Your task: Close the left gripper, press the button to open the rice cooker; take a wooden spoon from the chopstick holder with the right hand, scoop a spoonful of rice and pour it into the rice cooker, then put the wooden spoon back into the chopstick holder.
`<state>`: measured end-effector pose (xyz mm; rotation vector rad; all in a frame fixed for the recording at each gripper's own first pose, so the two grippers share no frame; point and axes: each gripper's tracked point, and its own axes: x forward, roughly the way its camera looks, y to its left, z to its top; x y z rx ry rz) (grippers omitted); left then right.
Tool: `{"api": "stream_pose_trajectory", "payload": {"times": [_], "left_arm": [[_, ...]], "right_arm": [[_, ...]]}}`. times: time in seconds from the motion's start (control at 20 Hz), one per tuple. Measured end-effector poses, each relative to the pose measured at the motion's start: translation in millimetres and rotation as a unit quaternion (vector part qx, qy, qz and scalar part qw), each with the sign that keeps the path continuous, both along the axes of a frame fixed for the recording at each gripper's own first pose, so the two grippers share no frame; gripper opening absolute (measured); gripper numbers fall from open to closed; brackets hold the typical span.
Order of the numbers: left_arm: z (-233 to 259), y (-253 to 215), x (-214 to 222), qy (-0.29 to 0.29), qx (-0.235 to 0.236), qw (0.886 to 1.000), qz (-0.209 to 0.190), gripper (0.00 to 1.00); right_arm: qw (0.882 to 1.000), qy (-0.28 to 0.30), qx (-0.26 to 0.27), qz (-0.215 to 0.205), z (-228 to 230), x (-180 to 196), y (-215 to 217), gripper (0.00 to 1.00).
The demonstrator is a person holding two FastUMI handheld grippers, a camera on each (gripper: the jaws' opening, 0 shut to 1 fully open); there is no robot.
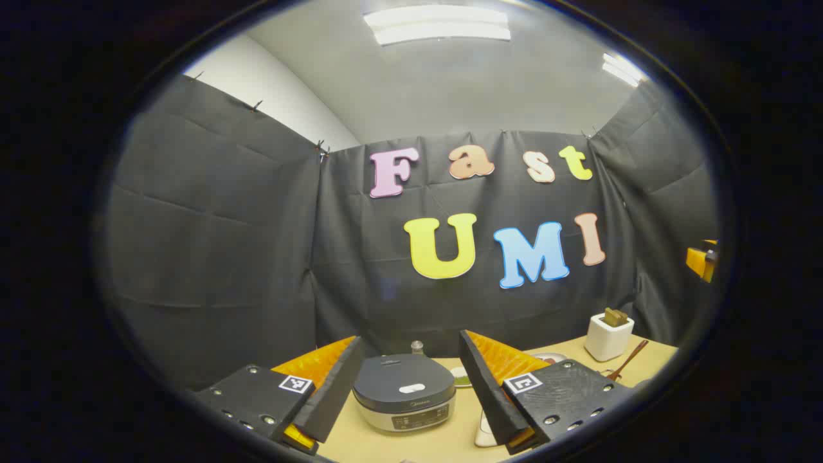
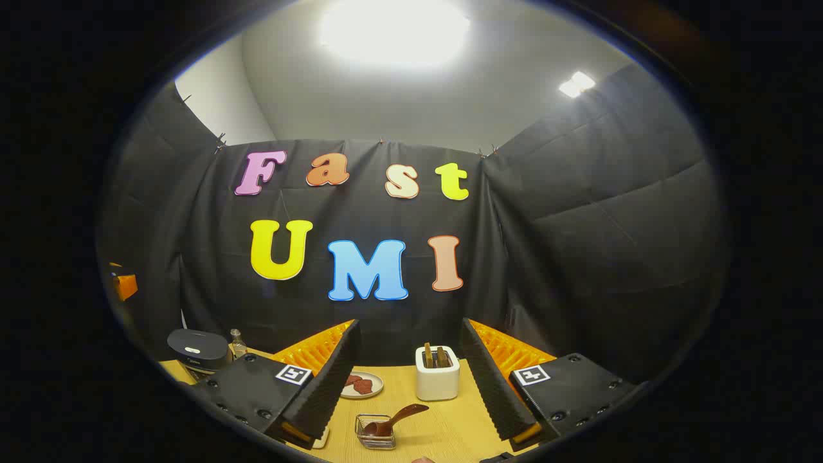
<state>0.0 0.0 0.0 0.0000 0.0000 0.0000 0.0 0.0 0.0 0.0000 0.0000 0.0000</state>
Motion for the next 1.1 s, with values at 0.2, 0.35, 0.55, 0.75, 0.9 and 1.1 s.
{"api": "stream_pose_trajectory", "payload": {"times": [0.2,0.35,0.55,0.75,0.9,1.1], "left_arm": [[4,-3,-1,0.000,0.004,1.000,0.000,0.89],[4,-3,0,0.002,0.004,1.000,0.001,0.89],[5,-7,1,0.002,0.003,1.000,0.002,0.89],[7,-7,-1,0.001,0.002,1.000,0.004,0.89],[9,-8,-1,0.000,0.001,1.000,0.004,0.89],[9,-10,1,0.001,-0.001,1.000,0.005,0.89]], "right_arm": [[1.000,-0.001,0.002,-0.001,1,3,-3,0.98],[1.000,-0.001,-0.001,0.000,0,3,-5,0.98],[1.000,0.000,0.000,0.000,0,3,-8,0.98],[1.000,0.000,0.002,0.000,0,3,-11,0.98],[1.000,-0.001,0.003,0.000,0,4,-12,0.98],[1.000,0.000,0.005,0.000,-1,6,-15,0.98]]}}
